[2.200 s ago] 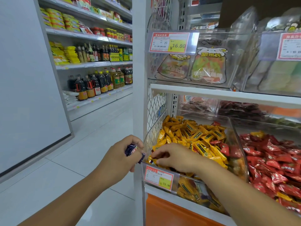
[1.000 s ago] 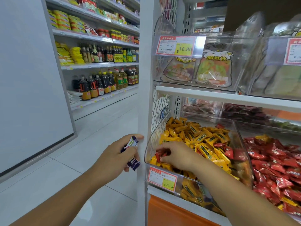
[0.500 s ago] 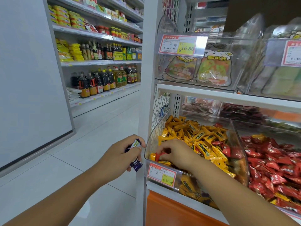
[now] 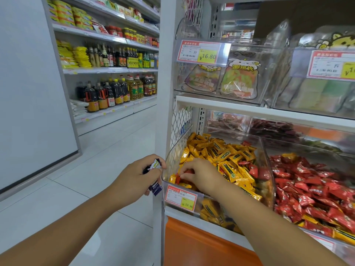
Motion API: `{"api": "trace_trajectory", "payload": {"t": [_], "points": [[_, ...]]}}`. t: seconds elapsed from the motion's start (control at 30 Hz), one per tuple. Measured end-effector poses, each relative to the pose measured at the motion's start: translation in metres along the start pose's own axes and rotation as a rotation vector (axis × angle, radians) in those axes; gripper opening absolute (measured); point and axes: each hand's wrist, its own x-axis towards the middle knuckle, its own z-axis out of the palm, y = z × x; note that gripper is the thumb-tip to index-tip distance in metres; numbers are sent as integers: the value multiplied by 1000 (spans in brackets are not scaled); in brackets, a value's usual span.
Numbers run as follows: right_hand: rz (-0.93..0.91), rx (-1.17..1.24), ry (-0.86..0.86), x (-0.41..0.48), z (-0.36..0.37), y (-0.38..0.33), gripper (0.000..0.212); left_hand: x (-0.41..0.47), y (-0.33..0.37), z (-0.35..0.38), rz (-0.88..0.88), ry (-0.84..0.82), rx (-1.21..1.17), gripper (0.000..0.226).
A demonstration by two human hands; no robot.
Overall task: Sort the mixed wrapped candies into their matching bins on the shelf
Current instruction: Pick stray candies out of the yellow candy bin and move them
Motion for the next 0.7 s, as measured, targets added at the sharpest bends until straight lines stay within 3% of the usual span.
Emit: {"api": "trace_trajectory", "payload": {"t": [0.33, 0.47, 0.7], "points": [[34, -99, -157, 1, 3, 2, 31, -5, 5, 7, 24, -43, 22, 15], [59, -131, -129, 9, 8, 4, 16, -6, 0, 4, 1, -39, 51, 16], [11, -63, 53, -12, -17, 4, 16, -2, 7, 8, 11, -7, 44, 15]]}}
